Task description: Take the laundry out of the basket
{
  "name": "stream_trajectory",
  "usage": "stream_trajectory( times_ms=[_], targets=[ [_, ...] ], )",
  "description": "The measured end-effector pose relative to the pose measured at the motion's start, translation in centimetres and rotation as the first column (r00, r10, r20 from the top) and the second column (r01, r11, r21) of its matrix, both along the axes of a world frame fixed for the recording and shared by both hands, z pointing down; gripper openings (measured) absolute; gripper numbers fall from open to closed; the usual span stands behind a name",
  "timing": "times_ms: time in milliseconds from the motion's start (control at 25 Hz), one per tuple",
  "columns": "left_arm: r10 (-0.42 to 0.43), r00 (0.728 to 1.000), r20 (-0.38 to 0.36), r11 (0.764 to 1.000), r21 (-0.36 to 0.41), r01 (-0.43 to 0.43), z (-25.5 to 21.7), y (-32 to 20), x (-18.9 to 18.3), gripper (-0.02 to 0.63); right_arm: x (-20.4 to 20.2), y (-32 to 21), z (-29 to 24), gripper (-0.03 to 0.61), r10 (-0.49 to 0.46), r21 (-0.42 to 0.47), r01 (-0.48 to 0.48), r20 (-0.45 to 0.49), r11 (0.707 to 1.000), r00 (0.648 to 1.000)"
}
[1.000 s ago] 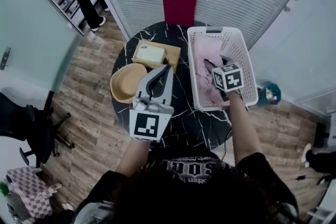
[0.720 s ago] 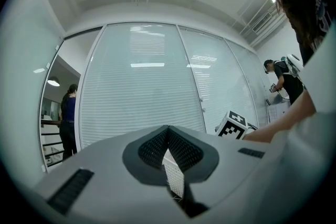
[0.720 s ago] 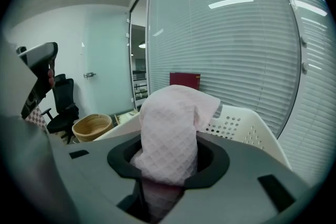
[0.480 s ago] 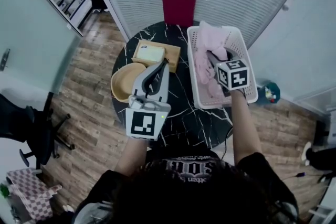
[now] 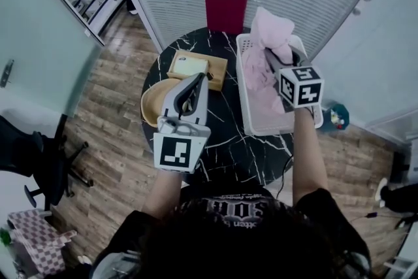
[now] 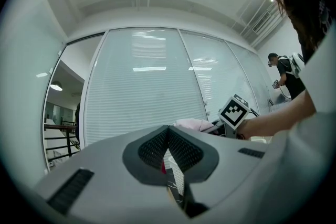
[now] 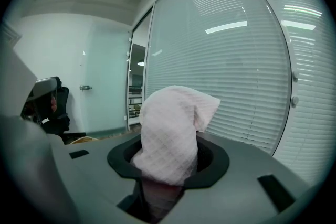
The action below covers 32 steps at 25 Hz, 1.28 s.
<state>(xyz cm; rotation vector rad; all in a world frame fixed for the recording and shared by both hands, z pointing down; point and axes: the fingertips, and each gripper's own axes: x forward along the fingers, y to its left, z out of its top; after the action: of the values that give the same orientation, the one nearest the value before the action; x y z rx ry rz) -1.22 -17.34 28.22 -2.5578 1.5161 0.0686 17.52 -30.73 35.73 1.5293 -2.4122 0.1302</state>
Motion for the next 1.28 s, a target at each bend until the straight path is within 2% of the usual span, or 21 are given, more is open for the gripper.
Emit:
stream_trajectory(
  times_ms=[160,480,760,1280],
  targets=[
    [0.003,1.0,-0.021,1.0,0.004,-0.003,-0.2,-0.4,-0.7,-0.002,-0.4,0.3,-1.9,0.175,0.003,0.045,-0.003,-0.001,0.999,1.0],
    [-0.023,1.0,-0.006,0.998,0.053,0.023,-2.1,-1.6,-2.3,-0.002,-3.3,1.0,-8.2,0.172,-0.044,0.171,0.039,0.022,0.984,0.999],
    [-0.057,0.998,-0.014,0.994,0.096,0.058,-4.0,-1.6,-4.6,-0.002,-7.6,1.8,-13.3,0.17,-0.114,0.275,0.105,0.018,0.956,0.993],
    [-0.117,0.993,-0.021,0.985,0.125,0.119,-6.0,-1.6,-10.5,-0.002,-15.5,3.3,-18.4,0.17,-0.196,0.387,0.168,0.035,0.906,0.98]
  ],
)
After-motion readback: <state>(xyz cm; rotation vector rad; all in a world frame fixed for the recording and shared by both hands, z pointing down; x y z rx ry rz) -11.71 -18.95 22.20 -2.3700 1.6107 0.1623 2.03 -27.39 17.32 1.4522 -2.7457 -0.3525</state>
